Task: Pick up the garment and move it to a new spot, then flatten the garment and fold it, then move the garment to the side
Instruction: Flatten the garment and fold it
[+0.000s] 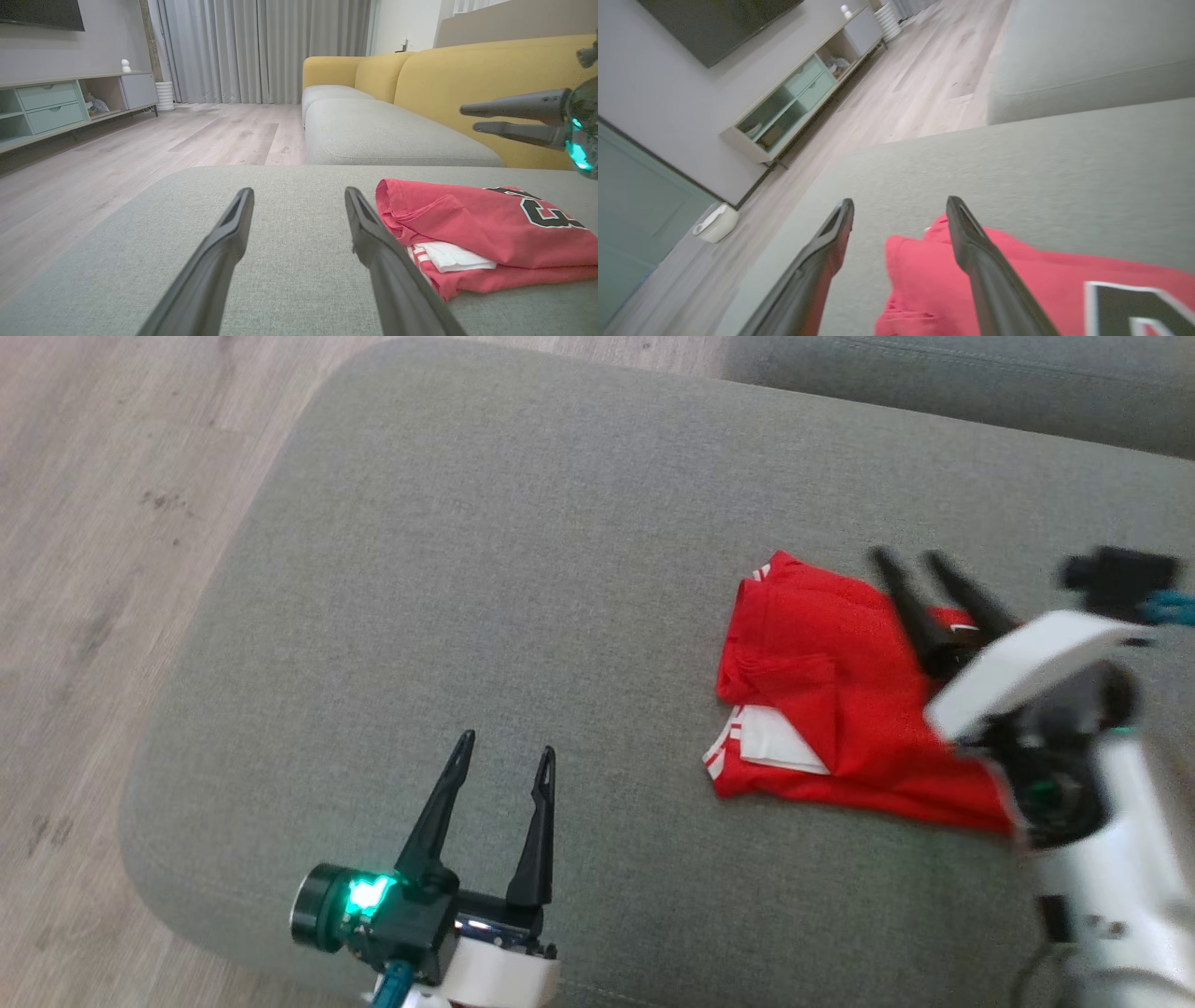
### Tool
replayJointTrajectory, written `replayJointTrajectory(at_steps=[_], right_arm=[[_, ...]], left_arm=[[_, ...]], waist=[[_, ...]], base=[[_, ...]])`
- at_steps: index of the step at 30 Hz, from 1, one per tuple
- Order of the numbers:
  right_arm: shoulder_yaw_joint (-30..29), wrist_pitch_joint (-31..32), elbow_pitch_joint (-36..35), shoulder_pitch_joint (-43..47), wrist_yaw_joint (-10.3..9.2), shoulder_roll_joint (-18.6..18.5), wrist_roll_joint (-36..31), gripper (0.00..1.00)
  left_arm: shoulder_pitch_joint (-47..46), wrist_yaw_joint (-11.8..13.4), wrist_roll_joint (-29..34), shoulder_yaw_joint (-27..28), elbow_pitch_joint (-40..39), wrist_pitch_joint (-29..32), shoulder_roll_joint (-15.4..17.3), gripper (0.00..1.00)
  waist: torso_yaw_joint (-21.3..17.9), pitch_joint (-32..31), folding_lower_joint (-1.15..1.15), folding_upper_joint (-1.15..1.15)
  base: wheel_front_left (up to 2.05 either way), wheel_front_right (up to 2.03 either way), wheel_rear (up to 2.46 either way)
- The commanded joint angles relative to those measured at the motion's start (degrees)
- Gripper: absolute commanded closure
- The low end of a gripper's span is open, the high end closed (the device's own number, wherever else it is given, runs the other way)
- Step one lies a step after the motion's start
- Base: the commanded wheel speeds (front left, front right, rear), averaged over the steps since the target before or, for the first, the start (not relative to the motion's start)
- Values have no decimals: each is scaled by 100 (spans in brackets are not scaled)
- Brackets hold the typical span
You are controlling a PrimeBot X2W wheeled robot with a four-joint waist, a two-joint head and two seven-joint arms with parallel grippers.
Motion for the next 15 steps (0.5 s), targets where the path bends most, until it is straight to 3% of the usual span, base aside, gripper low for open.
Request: replayJointTrajectory(at_steps=[1,3,5,6,11,15], right_arm=[[16,60,-224,-1,37,-104,69,0],[-142,203,-211,104,37,-269,225,0],[-272,340,-135,174,37,-409,420,82],[-285,436,-86,198,37,-470,548,100],[-229,945,153,221,37,-549,1390,100],[-89,982,429,229,37,-574,1429,100]], left_arm=[[-116,-28,42,225,-195,-46,-52,0],[-104,-37,49,227,-206,-46,-56,0],[-94,-56,51,222,-208,-46,-60,0],[-93,-67,53,217,-206,-46,-62,0],[-122,-134,58,183,-174,-46,-68,0],[-160,-171,56,146,-133,-46,-71,0]], waist=[[-10,-9,0,0],[-22,-14,0,0],[-26,-10,0,0],[-22,-3,0,0],[52,37,0,0],[166,82,0,0]], base=[[0,0,0],[0,0,0],[0,0,0],[0,0,0],[0,0,0],[0,0,0]])
